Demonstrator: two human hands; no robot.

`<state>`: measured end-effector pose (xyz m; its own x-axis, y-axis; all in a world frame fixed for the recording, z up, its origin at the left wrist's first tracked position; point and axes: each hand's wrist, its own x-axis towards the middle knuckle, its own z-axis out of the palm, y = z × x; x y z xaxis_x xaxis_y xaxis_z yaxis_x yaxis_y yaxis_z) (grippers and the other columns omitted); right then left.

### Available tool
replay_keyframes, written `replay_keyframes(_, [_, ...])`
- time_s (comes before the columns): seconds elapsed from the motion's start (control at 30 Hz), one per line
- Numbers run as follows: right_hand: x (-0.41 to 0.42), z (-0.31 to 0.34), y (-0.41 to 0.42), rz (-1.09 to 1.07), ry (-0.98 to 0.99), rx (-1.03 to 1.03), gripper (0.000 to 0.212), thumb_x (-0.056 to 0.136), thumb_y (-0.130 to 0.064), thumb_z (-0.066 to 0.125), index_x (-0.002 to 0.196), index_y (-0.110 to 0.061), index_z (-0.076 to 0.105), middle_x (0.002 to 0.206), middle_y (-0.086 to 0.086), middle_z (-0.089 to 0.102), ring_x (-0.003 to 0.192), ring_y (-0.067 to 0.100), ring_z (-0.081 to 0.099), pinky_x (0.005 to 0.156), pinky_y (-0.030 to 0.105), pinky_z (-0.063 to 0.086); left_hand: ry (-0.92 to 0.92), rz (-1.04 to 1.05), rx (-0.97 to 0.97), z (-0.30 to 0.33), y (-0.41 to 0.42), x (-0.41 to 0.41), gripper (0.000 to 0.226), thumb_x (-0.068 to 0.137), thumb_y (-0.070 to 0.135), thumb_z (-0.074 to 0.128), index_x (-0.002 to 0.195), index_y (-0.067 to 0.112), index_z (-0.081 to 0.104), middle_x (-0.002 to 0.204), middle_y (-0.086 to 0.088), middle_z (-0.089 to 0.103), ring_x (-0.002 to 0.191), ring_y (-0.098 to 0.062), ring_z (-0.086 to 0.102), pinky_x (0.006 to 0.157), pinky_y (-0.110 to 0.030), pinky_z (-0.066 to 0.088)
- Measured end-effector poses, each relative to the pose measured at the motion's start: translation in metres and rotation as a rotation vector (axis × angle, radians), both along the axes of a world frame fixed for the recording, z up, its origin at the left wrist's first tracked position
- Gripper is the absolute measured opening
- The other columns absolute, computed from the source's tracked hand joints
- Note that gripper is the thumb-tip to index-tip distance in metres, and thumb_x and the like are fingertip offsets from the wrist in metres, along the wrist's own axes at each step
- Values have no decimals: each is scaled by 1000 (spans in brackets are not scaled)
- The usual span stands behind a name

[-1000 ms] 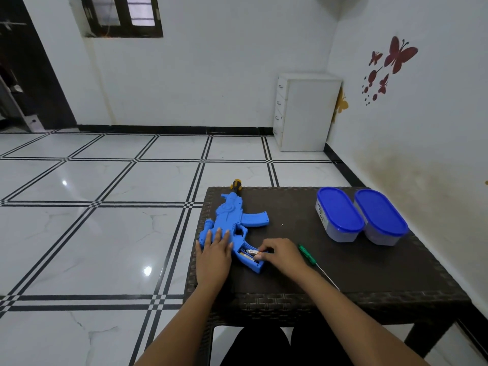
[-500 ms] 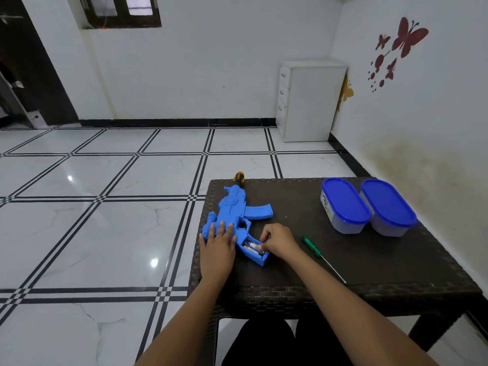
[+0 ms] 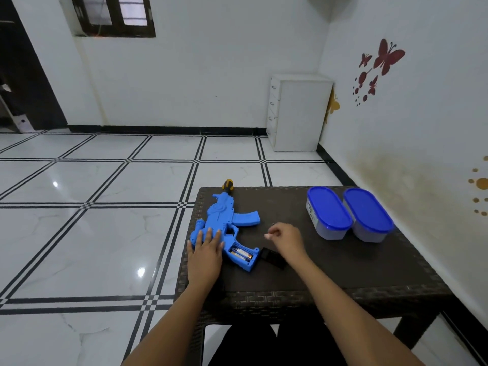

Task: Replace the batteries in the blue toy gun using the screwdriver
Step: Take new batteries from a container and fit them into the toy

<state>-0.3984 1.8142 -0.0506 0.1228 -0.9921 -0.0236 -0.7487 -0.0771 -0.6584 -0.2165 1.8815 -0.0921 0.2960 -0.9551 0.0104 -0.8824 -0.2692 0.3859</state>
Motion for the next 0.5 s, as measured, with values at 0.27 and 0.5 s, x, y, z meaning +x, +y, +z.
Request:
replay_keyframes(0.27, [-14, -1, 18, 302, 564, 162, 49, 85, -26, 65, 131, -16, 50, 131, 6, 51, 118, 24, 53, 94, 33, 46, -7, 10, 3, 1, 0, -2, 48, 103, 35, 22, 149, 25, 18, 158, 1, 12, 147, -20, 0, 117, -43, -1])
replay_keyframes(0.5, [-23, 4, 17, 133, 134, 201, 31, 89, -13, 55, 120, -9, 59, 115, 12, 62, 101, 23, 62, 84, 35, 56, 0, 42, 17, 2, 3, -7, 48, 103, 34, 23, 149, 25, 18, 159, 0, 11, 147, -22, -1, 117, -45, -2])
